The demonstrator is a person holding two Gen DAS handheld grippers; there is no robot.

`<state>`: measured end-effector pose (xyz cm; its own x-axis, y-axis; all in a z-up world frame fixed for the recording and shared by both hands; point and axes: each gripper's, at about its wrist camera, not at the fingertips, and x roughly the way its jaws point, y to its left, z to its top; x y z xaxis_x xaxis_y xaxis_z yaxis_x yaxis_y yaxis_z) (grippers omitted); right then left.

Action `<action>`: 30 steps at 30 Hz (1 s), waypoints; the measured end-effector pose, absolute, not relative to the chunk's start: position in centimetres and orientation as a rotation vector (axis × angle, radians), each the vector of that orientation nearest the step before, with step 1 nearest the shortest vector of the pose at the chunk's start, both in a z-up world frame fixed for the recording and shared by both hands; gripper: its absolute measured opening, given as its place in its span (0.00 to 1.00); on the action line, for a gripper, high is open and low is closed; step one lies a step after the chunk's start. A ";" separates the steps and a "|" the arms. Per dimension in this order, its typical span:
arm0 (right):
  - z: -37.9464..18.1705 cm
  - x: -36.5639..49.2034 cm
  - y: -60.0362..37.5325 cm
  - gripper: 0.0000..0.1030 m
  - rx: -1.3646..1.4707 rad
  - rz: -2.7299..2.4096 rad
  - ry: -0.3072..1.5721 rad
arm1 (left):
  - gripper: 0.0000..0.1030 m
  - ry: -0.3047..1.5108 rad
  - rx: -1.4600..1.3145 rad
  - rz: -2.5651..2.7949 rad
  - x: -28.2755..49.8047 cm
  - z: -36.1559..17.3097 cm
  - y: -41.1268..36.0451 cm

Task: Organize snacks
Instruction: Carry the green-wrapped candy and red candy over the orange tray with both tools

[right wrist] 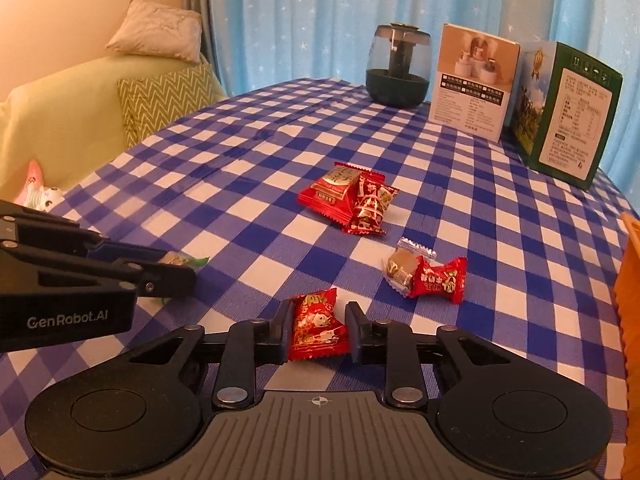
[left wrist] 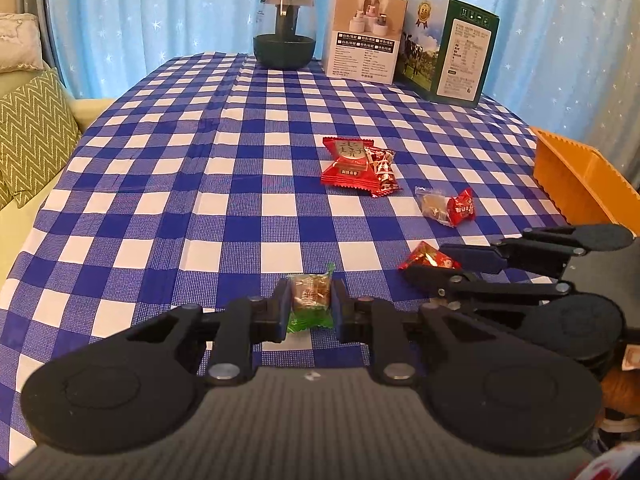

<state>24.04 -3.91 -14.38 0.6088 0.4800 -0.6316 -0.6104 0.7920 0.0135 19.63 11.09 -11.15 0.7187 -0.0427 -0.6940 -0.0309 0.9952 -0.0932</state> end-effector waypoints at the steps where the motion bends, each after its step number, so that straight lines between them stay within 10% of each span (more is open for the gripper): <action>1: -14.4 23.9 -4.0 0.26 -0.213 0.629 0.665 | 0.18 0.769 -0.101 -0.006 19.6 -11.1 11.1; 30: -8.7 20.7 -14.9 0.24 -0.020 0.416 0.608 | 0.18 0.701 -0.102 -0.130 17.9 -7.2 3.1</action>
<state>20.73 -14.92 -8.72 0.7405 0.3738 -0.5584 -0.3856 0.9170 0.1025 17.86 3.14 -7.17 0.7570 -0.1530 -0.6353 0.0843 0.9869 -0.1372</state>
